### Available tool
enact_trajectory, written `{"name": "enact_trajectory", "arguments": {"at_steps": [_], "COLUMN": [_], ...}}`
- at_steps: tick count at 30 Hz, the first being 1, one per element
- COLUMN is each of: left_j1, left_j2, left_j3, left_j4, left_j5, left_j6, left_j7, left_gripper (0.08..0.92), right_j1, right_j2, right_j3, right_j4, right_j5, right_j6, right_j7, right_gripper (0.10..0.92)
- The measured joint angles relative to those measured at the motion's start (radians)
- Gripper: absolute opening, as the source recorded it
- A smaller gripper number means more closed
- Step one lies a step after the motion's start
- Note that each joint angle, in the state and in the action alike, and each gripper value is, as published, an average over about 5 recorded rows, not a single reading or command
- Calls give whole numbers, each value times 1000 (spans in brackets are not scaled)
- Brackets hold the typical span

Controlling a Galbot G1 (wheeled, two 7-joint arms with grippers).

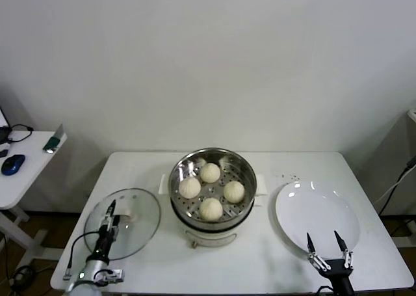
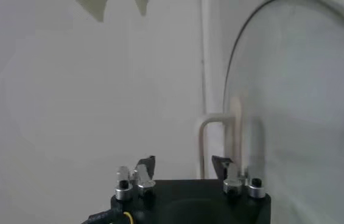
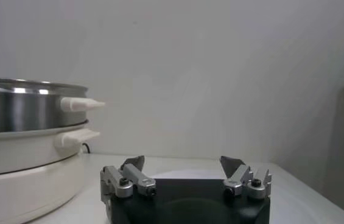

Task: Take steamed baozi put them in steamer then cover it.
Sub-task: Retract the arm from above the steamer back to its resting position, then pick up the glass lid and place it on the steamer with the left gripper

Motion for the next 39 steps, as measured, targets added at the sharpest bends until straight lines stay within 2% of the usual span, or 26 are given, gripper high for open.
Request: {"name": "enact_trajectory", "arguments": {"at_steps": [17, 27, 33, 39], "left_j1": [-12, 9, 46, 87], "left_j2": [2, 22, 62, 126], "left_j3": [-6, -12, -24, -23], "left_j4": [27, -47, -190, -373], "left_j5": [23, -20, -106, -207], "left_j6": [-26, -6, 47, 149], "left_j7": [-2, 27, 99, 218], "left_gripper": [161, 137, 137, 137], "right_j1": [-5, -12, -15, -14], "right_j2": [17, 23, 28, 34], "right_j3": [-4, 5, 12, 17], "right_j4": [2, 14, 16, 9], "right_j5": [-19, -36, -60, -86], "right_j6": [9, 2, -27, -59], "right_j7": [-1, 2, 19, 43], "right_gripper": [823, 823, 823, 823]}}
